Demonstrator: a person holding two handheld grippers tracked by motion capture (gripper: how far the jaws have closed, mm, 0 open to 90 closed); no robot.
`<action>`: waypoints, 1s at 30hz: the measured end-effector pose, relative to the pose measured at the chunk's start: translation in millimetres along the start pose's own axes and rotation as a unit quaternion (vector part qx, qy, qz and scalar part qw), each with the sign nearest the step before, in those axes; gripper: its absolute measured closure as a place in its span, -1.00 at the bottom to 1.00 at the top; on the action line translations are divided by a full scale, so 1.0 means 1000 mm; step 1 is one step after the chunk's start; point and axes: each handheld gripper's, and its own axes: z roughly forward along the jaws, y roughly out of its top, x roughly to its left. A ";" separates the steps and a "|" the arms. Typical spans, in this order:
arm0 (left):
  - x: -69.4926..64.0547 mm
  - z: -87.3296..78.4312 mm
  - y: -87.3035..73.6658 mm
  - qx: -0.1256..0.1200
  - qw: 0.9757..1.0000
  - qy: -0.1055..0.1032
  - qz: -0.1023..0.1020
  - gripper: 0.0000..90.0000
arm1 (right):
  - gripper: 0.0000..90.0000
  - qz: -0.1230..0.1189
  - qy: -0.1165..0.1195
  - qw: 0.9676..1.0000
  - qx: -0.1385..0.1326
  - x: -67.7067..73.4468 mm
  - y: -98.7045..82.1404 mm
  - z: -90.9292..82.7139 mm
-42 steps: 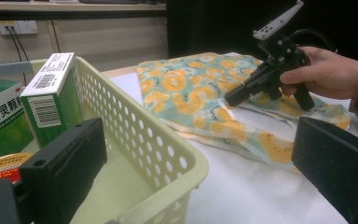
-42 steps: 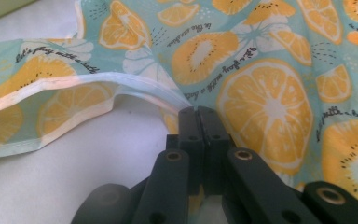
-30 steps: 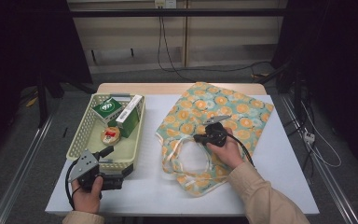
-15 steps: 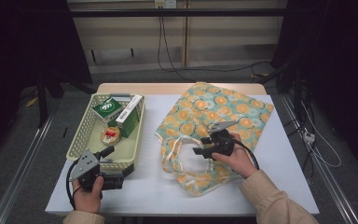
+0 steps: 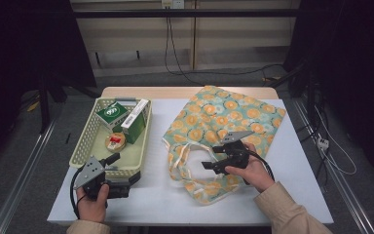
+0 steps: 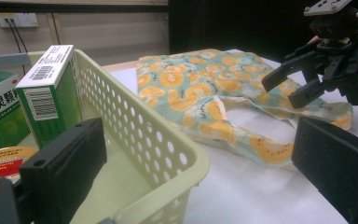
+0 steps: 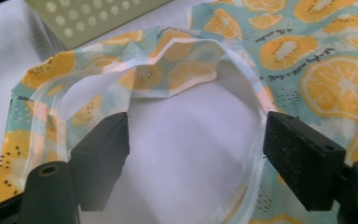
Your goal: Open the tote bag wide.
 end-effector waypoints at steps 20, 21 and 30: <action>0.006 -0.007 -0.004 -0.006 1.000 0.011 -0.010 -0.93 | -0.54 -0.013 0.012 1.000 -0.001 0.012 0.003 0.002; 0.008 -0.007 -0.004 -0.006 1.000 0.011 -0.007 -0.93 | -0.54 -0.014 0.012 1.000 -0.001 0.013 0.003 0.002; 0.013 -0.011 -0.006 -0.012 0.999 0.026 -0.017 -0.94 | -0.51 -0.024 0.023 0.999 -0.006 0.021 0.008 0.002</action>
